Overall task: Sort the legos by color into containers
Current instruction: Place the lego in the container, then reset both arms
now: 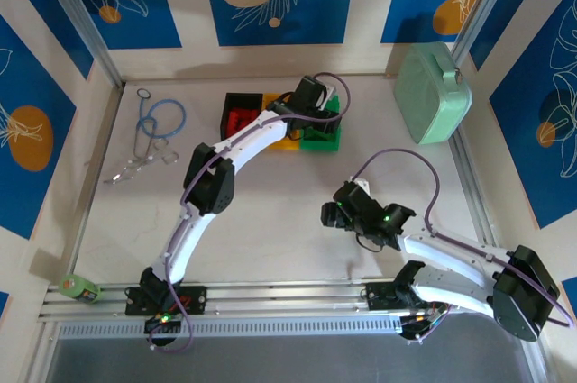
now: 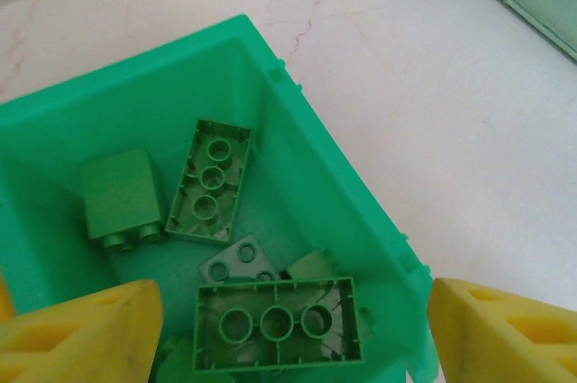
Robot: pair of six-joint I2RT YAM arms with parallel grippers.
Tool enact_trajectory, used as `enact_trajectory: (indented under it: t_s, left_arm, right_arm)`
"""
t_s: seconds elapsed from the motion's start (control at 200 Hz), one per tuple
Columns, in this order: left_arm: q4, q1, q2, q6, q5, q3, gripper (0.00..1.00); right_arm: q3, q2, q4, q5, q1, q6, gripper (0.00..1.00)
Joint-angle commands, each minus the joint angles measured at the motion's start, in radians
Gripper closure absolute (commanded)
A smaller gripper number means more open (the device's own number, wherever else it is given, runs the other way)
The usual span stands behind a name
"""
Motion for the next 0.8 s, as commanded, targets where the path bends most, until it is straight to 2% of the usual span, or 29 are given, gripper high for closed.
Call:
enact_trajectory:
  t_s: [0.0, 0.145, 0.24, 0.565, 0.705, 0.78, 0.795]
  left_arm:
    - [0.064, 0.000, -0.211, 0.041, -0.037, -0.115, 0.23]
    - [0.298, 0.000, -0.466, 0.070, -0.084, -0.460, 0.19]
    - [0.368, 0.000, -0.597, 0.094, -0.131, -0.622, 0.17]
    - [0.480, 0.010, -0.969, 0.155, -0.352, -1.068, 0.10]
    - [0.493, 0.038, -1.119, 0.159, -0.420, -1.209, 0.08]
    - [0.493, 0.047, -1.192, 0.168, -0.463, -1.263, 0.06]
    - [0.494, 0.048, -1.207, 0.170, -0.475, -1.275, 0.06]
  right_arm:
    - [0.027, 0.000, -0.031, 0.022, -0.020, -0.024, 0.14]
    - [0.079, 0.032, -0.034, 0.022, -0.060, -0.087, 0.13]
    - [0.126, 0.062, -0.037, 0.034, -0.077, -0.142, 0.13]
    - [0.301, 0.073, 0.011, 0.094, -0.144, -0.381, 0.14]
    - [0.370, 0.050, 0.034, 0.139, -0.164, -0.491, 0.13]
    - [0.382, 0.029, 0.064, 0.195, -0.161, -0.561, 0.10]
    - [0.382, 0.025, 0.071, 0.209, -0.159, -0.577, 0.06]
